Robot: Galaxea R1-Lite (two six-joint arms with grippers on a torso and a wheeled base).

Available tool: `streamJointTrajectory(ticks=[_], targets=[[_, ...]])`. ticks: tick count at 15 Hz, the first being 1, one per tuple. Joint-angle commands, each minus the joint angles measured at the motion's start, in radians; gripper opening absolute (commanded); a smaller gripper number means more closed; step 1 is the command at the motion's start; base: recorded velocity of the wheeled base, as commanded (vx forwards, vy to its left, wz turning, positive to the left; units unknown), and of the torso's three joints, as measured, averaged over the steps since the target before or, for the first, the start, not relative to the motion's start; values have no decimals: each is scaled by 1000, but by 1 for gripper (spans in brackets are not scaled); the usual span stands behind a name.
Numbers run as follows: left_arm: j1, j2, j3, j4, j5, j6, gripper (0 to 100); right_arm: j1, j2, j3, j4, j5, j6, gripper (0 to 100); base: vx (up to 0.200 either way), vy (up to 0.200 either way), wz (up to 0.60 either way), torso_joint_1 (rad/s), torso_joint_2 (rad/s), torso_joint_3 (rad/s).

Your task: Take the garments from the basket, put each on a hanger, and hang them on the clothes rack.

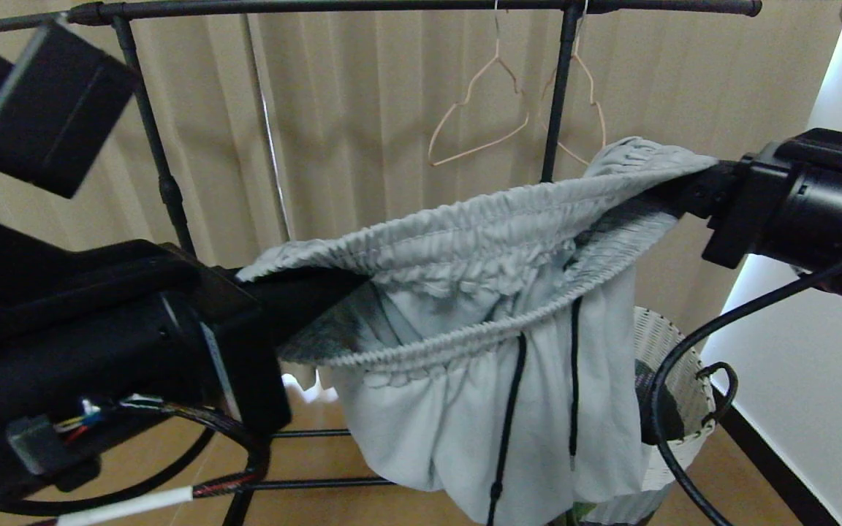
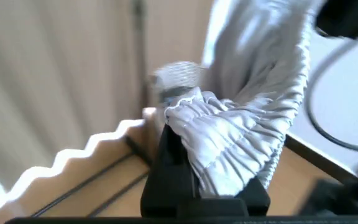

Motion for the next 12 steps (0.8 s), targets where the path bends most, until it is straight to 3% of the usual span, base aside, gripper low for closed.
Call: streamJointTrajectory(ticks=[1, 4, 7, 12], targets=[[139, -93, 25, 8, 0, 6, 0, 49, 91, -10, -83, -1, 2, 0, 0, 0, 0, 0, 0, 0], [218, -150, -100, 91, -3, 10, 0, 93, 108, -73, -124, 1, 21, 0, 0, 0, 0, 0, 0, 0], [224, -190, -175, 134, -8, 19, 0, 112, 133, -149, -135, 1, 42, 0, 0, 0, 0, 0, 0, 0], [262, -159, -357, 151, -8, 125, 0, 115, 205, -327, -184, 6, 47, 0, 0, 0, 0, 0, 0, 0]])
